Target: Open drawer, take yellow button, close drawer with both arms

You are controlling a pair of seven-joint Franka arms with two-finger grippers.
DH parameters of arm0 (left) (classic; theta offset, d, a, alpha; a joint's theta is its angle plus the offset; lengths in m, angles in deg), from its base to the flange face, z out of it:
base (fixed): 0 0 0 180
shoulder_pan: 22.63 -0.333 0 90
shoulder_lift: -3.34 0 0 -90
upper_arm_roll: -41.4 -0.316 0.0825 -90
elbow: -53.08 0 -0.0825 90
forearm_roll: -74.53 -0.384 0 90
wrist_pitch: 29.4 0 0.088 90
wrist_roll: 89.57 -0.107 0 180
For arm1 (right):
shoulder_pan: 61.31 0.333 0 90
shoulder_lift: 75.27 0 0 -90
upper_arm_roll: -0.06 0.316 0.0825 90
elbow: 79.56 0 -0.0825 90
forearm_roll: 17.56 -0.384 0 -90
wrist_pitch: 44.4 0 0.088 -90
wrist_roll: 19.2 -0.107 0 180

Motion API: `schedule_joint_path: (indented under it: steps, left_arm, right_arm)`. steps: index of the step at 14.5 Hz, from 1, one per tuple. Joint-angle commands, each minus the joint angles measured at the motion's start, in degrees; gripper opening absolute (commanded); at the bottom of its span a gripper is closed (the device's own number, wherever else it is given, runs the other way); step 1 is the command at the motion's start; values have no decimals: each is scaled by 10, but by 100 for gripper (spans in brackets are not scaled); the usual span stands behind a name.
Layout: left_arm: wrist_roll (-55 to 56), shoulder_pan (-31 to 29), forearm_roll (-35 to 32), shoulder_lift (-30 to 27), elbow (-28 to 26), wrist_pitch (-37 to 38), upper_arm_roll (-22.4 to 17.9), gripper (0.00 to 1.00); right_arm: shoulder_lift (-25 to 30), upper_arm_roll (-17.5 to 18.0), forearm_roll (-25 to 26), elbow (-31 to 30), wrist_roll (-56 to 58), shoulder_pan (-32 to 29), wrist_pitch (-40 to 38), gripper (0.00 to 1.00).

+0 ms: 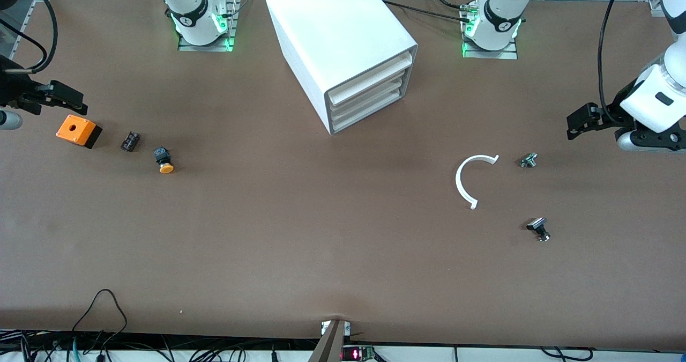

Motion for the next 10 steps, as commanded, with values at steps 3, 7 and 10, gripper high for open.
schedule_joint_path:
  steps: [3, 7, 10]
  left_arm:
    - [-9, -1, -5, 7, 18, 15, 2, 100]
    - [-9, 0, -5, 7, 18, 14, 2, 100]
    - [-9, 0, -5, 7, 18, 14, 2, 100]
  right_arm:
    - [12, 4, -2, -4, 2, -2, -7, 99]
    - [12, 3, -1, -1, -20, -2, -6, 99]
    - [6, 0, -3, 4, -18, -2, -6, 99]
